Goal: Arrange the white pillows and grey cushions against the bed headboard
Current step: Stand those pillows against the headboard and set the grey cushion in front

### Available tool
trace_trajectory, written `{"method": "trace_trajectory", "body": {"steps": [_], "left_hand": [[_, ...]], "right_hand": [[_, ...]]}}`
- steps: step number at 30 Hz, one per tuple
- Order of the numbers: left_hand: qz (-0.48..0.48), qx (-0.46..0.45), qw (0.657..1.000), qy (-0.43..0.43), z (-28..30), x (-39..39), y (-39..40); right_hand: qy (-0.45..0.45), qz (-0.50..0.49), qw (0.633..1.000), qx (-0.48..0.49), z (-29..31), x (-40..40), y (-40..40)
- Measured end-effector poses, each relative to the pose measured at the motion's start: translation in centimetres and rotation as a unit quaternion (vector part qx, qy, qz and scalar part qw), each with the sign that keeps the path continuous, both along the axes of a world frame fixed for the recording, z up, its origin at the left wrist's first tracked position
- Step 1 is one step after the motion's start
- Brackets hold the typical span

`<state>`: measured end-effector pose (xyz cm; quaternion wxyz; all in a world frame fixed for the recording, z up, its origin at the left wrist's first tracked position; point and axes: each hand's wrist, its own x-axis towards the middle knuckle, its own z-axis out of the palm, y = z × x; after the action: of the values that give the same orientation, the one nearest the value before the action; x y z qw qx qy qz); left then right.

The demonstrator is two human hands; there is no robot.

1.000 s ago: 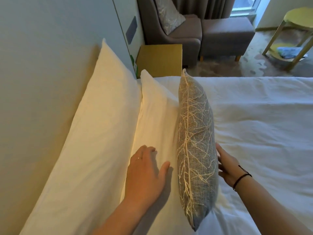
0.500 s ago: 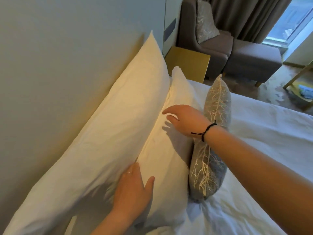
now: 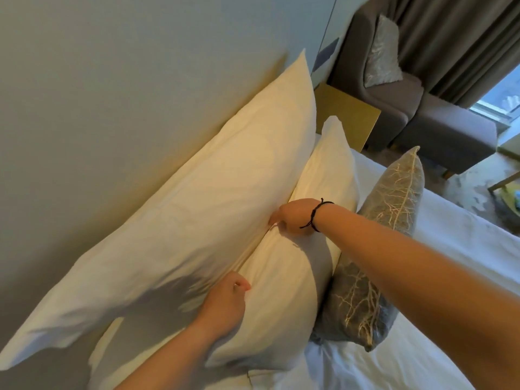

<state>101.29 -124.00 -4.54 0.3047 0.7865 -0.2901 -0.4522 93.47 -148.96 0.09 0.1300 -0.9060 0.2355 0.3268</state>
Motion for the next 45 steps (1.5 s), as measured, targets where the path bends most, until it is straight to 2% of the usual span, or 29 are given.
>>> {"method": "trace_trajectory", "body": {"steps": [4,8,11,15,18,20,22,24,26,29,32,35,39,45], "left_hand": [[0.038,-0.004,0.998,-0.042,-0.2,-0.3,0.8],[-0.02,-0.018,0.98,-0.196,0.7,0.4,1.7],[-0.073,-0.002,0.968,-0.24,0.6,0.9,2.4],[-0.12,0.033,0.958,-0.257,0.1,1.1,2.9],[-0.138,0.068,0.952,-0.263,-0.1,1.8,3.3],[-0.172,0.105,0.943,-0.264,0.0,2.4,3.7],[-0.201,0.131,0.934,-0.267,0.0,2.6,4.0],[-0.212,0.123,0.929,-0.276,-0.1,2.7,4.1],[-0.212,0.072,0.932,-0.286,-0.3,2.5,4.0],[-0.173,-0.016,0.955,-0.241,-0.2,1.8,2.9],[-0.159,-0.069,0.969,-0.179,0.2,0.6,1.0],[-0.168,-0.055,0.975,-0.134,0.1,-0.3,-1.5],[-0.18,-0.044,0.978,-0.096,-0.5,-1.1,-4.8],[-0.21,-0.009,0.969,-0.131,-1.4,-2.1,-7.1]], "right_hand": [[-0.016,0.033,0.999,-0.032,0.6,0.2,0.3],[-0.182,-0.01,0.98,-0.084,0.9,-0.4,0.3],[-0.279,0.003,0.951,-0.13,0.0,-1.1,0.7],[-0.306,-0.063,0.932,-0.186,-1.9,-1.1,1.4],[-0.206,-0.105,0.947,-0.223,-3.0,-1.4,0.2],[-0.099,-0.082,0.973,-0.19,-3.4,-1.9,-1.2],[-0.026,-0.046,0.983,-0.176,-3.7,-2.2,-2.3],[0.018,-0.027,0.986,-0.166,-3.7,-2.1,-3.3],[0.055,-0.012,0.987,-0.152,-3.6,-1.6,-4.3],[0.07,-0.009,0.989,-0.131,-2.8,-1.0,-6.4],[0.031,-0.012,0.983,-0.179,-1.2,-1.5,-9.4],[0.023,-0.023,0.971,-0.237,0.0,-2.8,-12.9],[0.047,-0.009,0.973,-0.226,-0.3,-3.2,-15.4],[0.105,-0.06,0.968,-0.22,-2.7,-1.6,-16.7]]}}
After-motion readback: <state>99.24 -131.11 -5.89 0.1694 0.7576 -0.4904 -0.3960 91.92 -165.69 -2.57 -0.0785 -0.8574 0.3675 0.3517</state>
